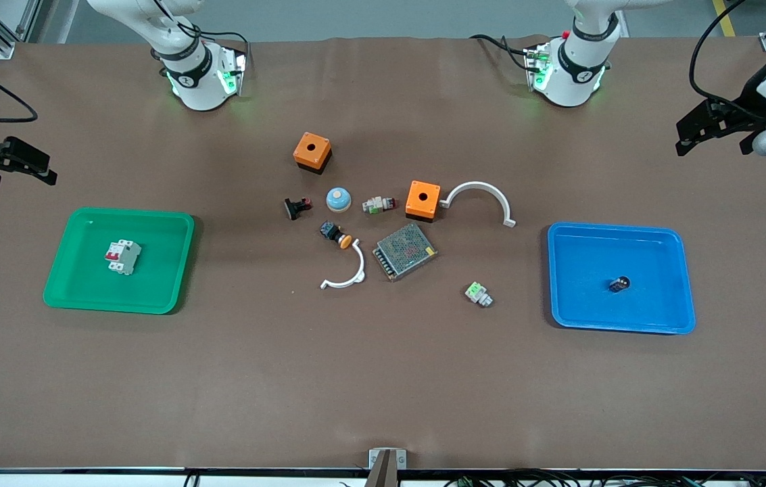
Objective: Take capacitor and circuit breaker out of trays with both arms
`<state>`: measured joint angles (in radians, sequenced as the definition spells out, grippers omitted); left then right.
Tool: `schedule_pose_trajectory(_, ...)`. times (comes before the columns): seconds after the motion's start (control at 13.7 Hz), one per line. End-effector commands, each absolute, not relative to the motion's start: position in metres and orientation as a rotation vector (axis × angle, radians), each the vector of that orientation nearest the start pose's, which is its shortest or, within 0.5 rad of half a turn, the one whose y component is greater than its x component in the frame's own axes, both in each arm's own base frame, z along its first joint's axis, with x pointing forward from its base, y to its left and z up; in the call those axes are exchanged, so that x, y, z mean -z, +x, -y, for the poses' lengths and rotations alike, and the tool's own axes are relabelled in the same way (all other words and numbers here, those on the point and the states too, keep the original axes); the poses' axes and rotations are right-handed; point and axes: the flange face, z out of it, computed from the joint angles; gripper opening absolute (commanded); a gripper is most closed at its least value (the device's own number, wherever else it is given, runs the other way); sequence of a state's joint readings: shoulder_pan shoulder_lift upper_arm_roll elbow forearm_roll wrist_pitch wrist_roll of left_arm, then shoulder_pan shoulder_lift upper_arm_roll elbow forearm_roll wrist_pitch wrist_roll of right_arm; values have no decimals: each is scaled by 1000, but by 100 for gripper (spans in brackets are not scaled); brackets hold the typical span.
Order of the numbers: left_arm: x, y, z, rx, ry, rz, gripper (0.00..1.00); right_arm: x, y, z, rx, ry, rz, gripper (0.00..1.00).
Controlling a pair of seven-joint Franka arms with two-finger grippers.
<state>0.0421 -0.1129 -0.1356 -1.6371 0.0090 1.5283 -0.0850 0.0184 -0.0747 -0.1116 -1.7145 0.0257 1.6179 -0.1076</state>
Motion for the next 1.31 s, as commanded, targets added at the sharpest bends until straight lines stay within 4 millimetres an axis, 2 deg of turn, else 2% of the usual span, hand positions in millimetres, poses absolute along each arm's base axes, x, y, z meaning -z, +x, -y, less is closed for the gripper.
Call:
schedule_pose_trajectory(0.0, -652, 516, 51, 5, -3094, -29, 100, -605, 519, 49, -20, -3094, 20, 100)
schedule_pose_trajectory(0.15, -651, 517, 49, 3, -3089, -31, 100, -605, 520, 50, -16, -3102, 23, 100)
schedule_pose_trajectory(0.22, -658, 519, 48, 30, -3082, -30, 100, -605, 520, 49, -14, -3103, 27, 100)
schedule_pose_trajectory(0.29, -651, 533, 43, 12, -3082, -23, 100, -605, 520, 50, -14, -3104, 25, 100)
schedule_pose_trajectory(0.51, -629, 538, 36, -79, -3081, -8, 100, -605, 520, 50, -10, -3105, 30, 100)
schedule_pose_trajectory(0.58, -610, 544, 34, -126, -3080, -3, 100, -605, 520, 50, -7, -3105, 30, 100)
schedule_pose_trajectory(0.73, -578, 551, 23, -115, -3080, 46, 100, -605, 520, 51, -9, -3115, 31, 100)
schedule_pose_trajectory(0.88, -531, 555, 2, -84, -3084, 100, 100, -606, 521, 52, -7, -3118, 31, 100)
schedule_pose_trajectory(0.95, -508, 557, -2, -51, -3087, 106, 100, -608, 521, 52, -7, -3120, 38, 100)
schedule_pose_trajectory(1.09, -458, 561, -11, 33, -3095, 125, 100, -628, 526, 56, 57, -3126, 19, 100)
schedule_pose_trajectory(1.17, -429, 566, -12, 46, -3101, 125, 100, -620, 532, 57, 33, -3128, 10, 100)
schedule_pose_trajectory(1.24, -409, 572, -13, 39, -3106, 125, 100, -611, 540, 63, 9, -3131, -7, 100)
